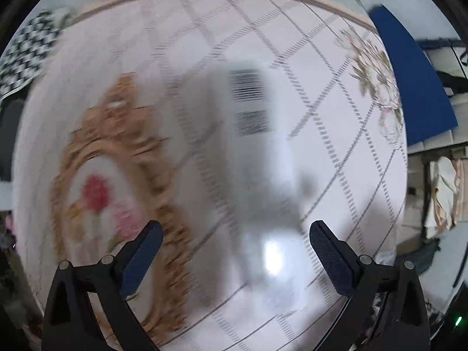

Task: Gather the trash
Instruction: 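Grasp the white Doctor toothpaste box with left gripper while right gripper grasps a silver blister pack, then carry both items over the trash bin and open both grippers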

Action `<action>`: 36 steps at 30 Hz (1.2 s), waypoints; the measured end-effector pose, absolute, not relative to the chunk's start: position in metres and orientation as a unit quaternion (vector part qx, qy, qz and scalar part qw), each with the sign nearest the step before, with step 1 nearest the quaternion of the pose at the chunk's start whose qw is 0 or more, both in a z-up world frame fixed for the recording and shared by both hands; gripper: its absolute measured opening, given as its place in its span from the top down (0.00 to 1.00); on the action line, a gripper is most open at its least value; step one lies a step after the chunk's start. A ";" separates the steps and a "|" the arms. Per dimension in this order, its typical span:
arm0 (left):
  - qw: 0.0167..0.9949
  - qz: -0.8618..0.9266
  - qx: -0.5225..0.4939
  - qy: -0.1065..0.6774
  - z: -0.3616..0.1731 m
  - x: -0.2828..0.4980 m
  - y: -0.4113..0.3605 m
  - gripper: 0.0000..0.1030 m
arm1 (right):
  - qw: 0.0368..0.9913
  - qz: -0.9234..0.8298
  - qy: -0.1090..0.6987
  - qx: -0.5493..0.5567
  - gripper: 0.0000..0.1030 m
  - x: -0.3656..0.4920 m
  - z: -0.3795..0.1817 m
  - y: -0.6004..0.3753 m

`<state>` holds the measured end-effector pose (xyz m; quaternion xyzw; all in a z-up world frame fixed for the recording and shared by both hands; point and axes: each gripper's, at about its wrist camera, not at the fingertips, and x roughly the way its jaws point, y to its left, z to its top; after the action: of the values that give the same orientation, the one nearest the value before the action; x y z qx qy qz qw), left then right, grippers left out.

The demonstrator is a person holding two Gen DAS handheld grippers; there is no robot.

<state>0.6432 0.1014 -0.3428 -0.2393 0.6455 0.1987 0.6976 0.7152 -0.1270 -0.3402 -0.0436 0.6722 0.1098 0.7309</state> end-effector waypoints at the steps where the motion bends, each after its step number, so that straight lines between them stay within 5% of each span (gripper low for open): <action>1: 0.695 0.195 -0.234 0.651 -0.348 0.648 0.100 0.02 | 0.729 0.108 0.675 -0.040 0.34 0.717 -0.342 -0.128; 3: 0.696 0.186 -0.219 0.658 -0.356 0.651 0.097 0.24 | 0.729 0.103 0.675 -0.044 0.34 0.718 -0.344 -0.126; 4: 0.695 0.184 -0.211 0.663 -0.359 0.648 0.095 0.48 | 0.730 0.102 0.674 -0.049 0.34 0.715 -0.343 -0.126; 6: 0.709 0.180 -0.186 0.656 -0.355 0.634 0.091 0.56 | 0.732 0.101 0.671 -0.064 0.34 0.712 -0.344 -0.122; 14: 0.708 0.181 -0.110 0.673 -0.353 0.495 0.068 0.56 | 0.716 0.149 0.670 -0.126 0.34 0.653 -0.346 -0.097; 22: 0.671 0.186 -0.173 0.697 -0.349 0.328 0.030 0.56 | 0.671 0.195 0.698 -0.154 0.34 0.534 -0.352 -0.104; 36: 0.664 0.184 -0.212 0.693 -0.364 0.296 0.044 0.52 | 0.661 0.184 0.704 -0.184 0.33 0.481 -0.357 -0.118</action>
<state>0.2957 0.0437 -0.3637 -0.2124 0.6926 0.1840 0.6643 0.4813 -0.1181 -0.3569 -0.1840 0.7043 0.1838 0.6606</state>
